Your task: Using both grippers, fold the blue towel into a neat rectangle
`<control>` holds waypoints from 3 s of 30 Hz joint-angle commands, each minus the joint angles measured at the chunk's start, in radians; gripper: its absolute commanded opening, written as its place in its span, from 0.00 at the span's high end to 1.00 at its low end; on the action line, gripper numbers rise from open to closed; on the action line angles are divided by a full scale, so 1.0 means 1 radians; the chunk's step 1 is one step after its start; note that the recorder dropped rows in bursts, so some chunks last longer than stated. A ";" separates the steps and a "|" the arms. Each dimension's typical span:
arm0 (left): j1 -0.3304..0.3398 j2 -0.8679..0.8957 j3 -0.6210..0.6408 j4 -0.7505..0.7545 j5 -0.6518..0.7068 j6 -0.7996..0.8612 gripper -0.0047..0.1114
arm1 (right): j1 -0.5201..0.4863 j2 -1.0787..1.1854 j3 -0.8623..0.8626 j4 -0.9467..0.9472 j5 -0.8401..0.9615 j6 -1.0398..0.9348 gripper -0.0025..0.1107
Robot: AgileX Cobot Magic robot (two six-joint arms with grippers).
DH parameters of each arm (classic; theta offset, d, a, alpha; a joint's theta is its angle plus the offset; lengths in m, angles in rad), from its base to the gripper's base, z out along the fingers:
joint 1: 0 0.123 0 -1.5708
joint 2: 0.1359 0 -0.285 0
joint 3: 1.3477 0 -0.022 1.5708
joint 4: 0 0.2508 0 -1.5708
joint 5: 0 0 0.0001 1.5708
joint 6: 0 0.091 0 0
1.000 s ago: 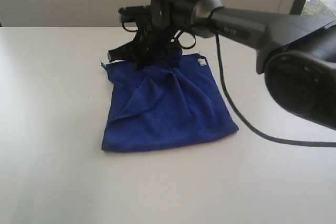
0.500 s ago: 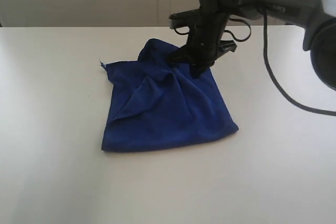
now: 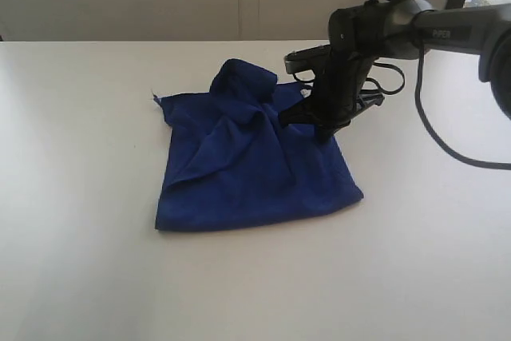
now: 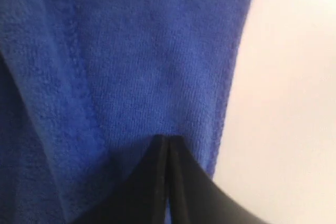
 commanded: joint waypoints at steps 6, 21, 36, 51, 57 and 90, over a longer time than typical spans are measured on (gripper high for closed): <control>0.002 -0.005 0.004 -0.002 0.004 -0.002 0.96 | -0.026 0.006 0.079 -0.054 0.058 0.102 0.98; 0.002 -0.005 0.004 -0.002 0.004 -0.002 0.96 | -0.026 -0.032 0.083 -0.104 0.129 0.120 0.98; 0.002 -0.005 0.004 -0.002 0.004 -0.002 0.96 | -0.026 -0.245 0.096 -0.129 0.070 0.110 0.98; 0.002 -0.005 0.004 -0.002 -0.032 -0.002 0.96 | -0.166 -0.255 0.096 0.357 -0.054 -0.286 0.98; 0.002 -0.005 0.004 -0.010 -0.040 -0.008 0.96 | -0.225 -0.255 0.096 0.437 -0.049 -0.329 0.98; -0.535 1.251 -0.721 -1.313 -0.040 0.788 0.96 | -0.257 -0.078 -0.011 0.723 0.045 -0.555 0.98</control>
